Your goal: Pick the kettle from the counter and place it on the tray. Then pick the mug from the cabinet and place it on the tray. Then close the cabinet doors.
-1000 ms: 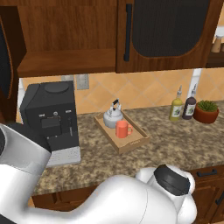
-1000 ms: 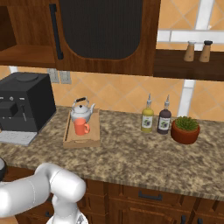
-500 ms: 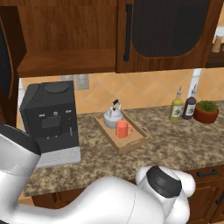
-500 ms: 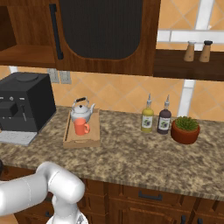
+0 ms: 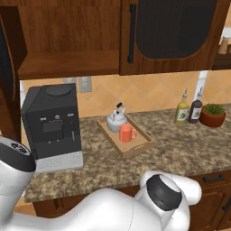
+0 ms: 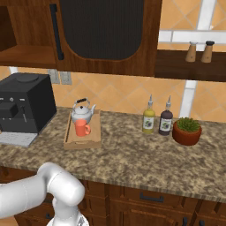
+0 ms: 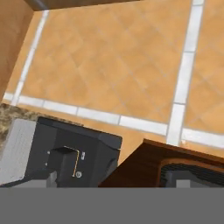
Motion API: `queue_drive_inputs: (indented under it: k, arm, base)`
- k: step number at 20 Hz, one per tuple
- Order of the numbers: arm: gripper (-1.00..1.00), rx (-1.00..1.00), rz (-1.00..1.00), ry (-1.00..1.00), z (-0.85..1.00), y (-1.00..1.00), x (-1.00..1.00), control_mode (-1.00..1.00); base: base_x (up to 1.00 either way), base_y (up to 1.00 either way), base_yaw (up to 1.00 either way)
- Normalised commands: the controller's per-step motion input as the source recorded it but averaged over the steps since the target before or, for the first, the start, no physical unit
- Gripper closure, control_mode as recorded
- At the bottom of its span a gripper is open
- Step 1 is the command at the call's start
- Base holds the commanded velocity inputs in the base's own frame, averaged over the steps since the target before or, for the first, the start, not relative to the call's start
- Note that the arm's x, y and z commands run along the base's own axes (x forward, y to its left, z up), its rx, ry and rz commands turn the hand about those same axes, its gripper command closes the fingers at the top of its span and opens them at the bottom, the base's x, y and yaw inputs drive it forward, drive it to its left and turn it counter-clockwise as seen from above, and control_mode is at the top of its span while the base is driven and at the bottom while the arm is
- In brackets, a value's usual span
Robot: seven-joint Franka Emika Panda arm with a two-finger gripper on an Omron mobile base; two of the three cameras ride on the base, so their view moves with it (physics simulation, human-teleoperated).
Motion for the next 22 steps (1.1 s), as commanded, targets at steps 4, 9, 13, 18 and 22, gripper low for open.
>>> queue_drive_inputs:
  k: [4,9,13,18,22]
  arm:
    - [-1.00,-0.01,-0.21,-0.05,0.07,-0.45,0.22,-1.00]
    - [-1.00,0.00,-0.18,-0.02,-0.01,-0.47,0.44,-1.00]
    - [-1.00,0.00,-0.19,-0.04,-0.07,-0.58,0.56,-1.00]
    - [-1.00,0.00,-0.19,-0.08,-0.06,-0.67,0.52,-1.00]
    - [-1.00,0.00,-0.22,-0.12,-0.02,-0.74,0.38,-1.00]
  base:
    - [0.00,0.00,0.00]
    - [0.00,0.00,0.00]
    - [0.00,0.00,0.00]
    - [0.00,0.00,0.00]
    - [0.00,0.00,0.00]
